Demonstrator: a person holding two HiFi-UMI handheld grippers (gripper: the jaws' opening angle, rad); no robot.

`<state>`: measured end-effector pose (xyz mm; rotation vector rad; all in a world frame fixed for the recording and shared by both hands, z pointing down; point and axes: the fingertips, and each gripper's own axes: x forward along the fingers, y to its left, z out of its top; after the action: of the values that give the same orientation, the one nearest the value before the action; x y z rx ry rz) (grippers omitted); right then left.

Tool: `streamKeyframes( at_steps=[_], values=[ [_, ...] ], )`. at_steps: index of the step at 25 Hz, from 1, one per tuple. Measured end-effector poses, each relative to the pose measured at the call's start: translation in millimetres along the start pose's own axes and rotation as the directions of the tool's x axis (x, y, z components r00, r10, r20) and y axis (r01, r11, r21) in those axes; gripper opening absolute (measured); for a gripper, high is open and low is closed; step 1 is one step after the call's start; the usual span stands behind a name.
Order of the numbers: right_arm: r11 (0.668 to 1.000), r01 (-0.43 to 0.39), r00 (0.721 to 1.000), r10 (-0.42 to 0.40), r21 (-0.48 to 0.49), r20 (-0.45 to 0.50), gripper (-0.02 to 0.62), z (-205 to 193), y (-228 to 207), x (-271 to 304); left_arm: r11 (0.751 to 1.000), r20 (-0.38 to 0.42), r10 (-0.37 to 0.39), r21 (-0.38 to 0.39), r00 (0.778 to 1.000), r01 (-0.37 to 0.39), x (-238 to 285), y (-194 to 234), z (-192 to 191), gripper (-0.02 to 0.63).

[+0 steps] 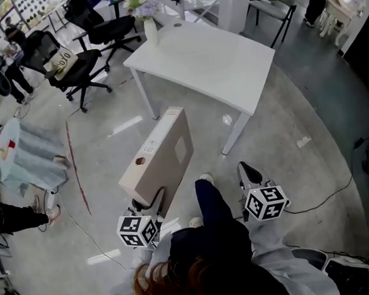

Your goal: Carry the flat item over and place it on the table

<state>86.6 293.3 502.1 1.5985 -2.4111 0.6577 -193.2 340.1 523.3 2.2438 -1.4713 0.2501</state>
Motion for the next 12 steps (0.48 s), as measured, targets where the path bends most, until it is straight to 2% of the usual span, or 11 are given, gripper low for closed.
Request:
streamKeyframes(
  at_steps=[5, 12],
  values=[
    [1.000, -0.007, 1.000, 0.008, -0.020, 0.003, 0.009, 33.7, -20.1, 46.9, 1.000, 0.009, 0.023, -0.004, 1.000, -0.023, 45.7, 19.1, 31.7, 0.268],
    [0.998, -0.029, 0.999, 0.030, -0.051, 0.027, 0.009, 105.5, -66.3, 126.1, 1.000, 0.066, 0.008, -0.022, 0.998, -0.007, 131.5, 28.5, 99.0, 0.268]
  ],
)
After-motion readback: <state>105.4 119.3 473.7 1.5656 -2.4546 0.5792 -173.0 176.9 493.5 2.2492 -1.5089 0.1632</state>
